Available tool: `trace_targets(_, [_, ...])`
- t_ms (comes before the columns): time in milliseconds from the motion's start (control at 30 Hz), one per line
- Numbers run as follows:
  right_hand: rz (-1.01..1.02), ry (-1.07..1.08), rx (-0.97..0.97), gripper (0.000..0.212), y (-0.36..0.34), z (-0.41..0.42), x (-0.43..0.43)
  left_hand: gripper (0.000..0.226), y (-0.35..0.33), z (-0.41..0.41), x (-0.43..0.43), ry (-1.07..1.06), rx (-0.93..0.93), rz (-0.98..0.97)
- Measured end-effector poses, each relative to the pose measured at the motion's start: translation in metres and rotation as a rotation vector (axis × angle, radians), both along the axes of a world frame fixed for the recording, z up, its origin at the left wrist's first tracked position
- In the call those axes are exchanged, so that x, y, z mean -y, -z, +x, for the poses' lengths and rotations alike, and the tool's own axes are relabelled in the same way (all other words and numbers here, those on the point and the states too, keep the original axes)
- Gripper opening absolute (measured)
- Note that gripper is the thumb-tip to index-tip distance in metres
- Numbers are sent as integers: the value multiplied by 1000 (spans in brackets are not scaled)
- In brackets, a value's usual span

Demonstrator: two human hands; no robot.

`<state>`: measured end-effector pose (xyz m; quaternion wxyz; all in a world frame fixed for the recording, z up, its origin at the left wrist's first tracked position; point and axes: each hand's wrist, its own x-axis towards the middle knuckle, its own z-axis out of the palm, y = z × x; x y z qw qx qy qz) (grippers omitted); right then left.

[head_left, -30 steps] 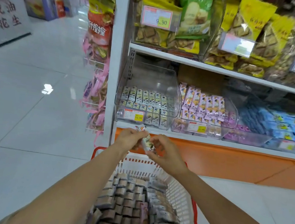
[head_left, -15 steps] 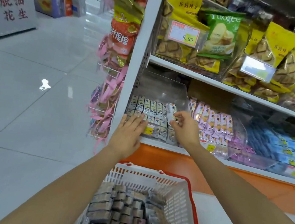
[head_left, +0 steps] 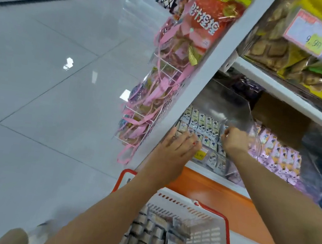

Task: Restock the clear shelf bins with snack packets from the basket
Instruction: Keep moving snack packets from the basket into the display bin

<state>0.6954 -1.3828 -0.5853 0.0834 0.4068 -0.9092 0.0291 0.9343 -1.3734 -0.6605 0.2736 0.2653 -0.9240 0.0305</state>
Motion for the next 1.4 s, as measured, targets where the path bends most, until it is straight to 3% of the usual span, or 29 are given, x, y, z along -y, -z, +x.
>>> trace_targets(167, [50,-53,-46,11,8,-12,14,70,7,-2,2,-3,-27,-21])
trace_targets(300, [99,-24,-110,23,7,-14,17,71,6,-1,0,-6,-30,-17])
trace_targets(500, [120,-69,-43,23,3,-10,7,77,-1,1,-4,-16,-26,13])
trace_targets(633, [-61,-172,88,20,-5,2,-12,85,-4,1,-10,-31,-29,60])
trace_targets(767, [-356,-287,352,20,-19,31,-51,96,-11,2,-19,-81,84,113])
trace_targets(900, [-483,-438,477,18,-29,61,-97,86,-23,4,-27,-134,157,127])
trace_targets(1033, [-459,-518,536,15,-1,75,-143,86,-22,7,-40,-156,135,108])
trace_targets(1167, [-344,-399,571,31,56,77,-177,84,8,10,-66,-57,167,97])
trace_targets(1233, [-265,-320,578,34,92,74,-189,78,31,9,-76,-13,253,117])
trace_targets(1333, [-129,-210,608,15,138,65,-204,73,55,7,-82,8,463,205])
trace_targets(1400, [-43,-156,637,21,163,60,-212,72,71,4,-79,-1,580,291])
